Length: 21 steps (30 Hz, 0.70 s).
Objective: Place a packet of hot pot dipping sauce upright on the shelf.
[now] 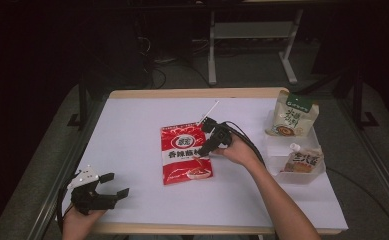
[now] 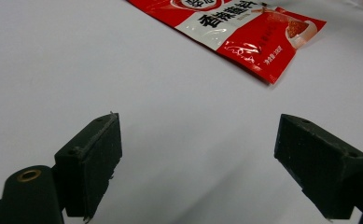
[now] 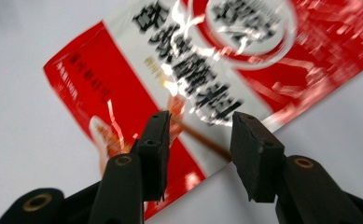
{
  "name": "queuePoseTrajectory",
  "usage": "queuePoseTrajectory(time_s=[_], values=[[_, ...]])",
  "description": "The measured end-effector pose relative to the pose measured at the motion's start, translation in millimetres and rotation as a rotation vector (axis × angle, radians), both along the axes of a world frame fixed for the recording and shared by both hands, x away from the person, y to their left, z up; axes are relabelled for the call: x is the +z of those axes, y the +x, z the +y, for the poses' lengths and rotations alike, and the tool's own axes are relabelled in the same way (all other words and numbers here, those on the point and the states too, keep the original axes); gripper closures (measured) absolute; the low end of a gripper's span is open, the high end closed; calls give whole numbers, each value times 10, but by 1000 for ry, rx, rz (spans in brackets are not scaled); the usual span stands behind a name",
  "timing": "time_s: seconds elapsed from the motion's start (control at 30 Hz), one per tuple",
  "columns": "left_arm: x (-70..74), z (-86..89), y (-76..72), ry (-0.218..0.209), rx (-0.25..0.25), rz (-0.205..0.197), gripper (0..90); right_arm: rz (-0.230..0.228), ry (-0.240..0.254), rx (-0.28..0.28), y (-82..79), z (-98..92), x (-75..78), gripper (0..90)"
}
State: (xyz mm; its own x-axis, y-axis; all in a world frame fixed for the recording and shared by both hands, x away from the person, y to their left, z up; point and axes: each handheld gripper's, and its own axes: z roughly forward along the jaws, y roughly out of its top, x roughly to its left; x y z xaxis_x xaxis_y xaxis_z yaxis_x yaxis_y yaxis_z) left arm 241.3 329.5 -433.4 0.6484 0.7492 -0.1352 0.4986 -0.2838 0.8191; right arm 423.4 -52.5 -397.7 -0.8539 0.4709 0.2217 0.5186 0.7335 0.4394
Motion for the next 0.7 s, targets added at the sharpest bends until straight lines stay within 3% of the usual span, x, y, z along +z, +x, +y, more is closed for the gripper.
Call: queuePoseTrajectory(time_s=[0.07,0.1,0.2,0.47,0.57,0.67,0.7], values=[[-4,3,6,-2,1,3,148,-51,6,-3,104,1,55,540],[-2,11,8,3,-1,3,148,-60,24,-4,149,-3,76,535],[-3,15,12,-2,1,3,148,-80,7,-7,283,23,112,515],[-9,37,22,-6,8,6,148,-92,-14,-17,597,158,136,463],[-9,47,16,-17,15,7,147,-120,15,-16,677,180,122,450],[-15,57,14,-19,17,8,147,-120,-34,-30,782,221,102,426],[-16,63,16,-17,16,9,148,-129,-19,-30,812,224,100,427]])
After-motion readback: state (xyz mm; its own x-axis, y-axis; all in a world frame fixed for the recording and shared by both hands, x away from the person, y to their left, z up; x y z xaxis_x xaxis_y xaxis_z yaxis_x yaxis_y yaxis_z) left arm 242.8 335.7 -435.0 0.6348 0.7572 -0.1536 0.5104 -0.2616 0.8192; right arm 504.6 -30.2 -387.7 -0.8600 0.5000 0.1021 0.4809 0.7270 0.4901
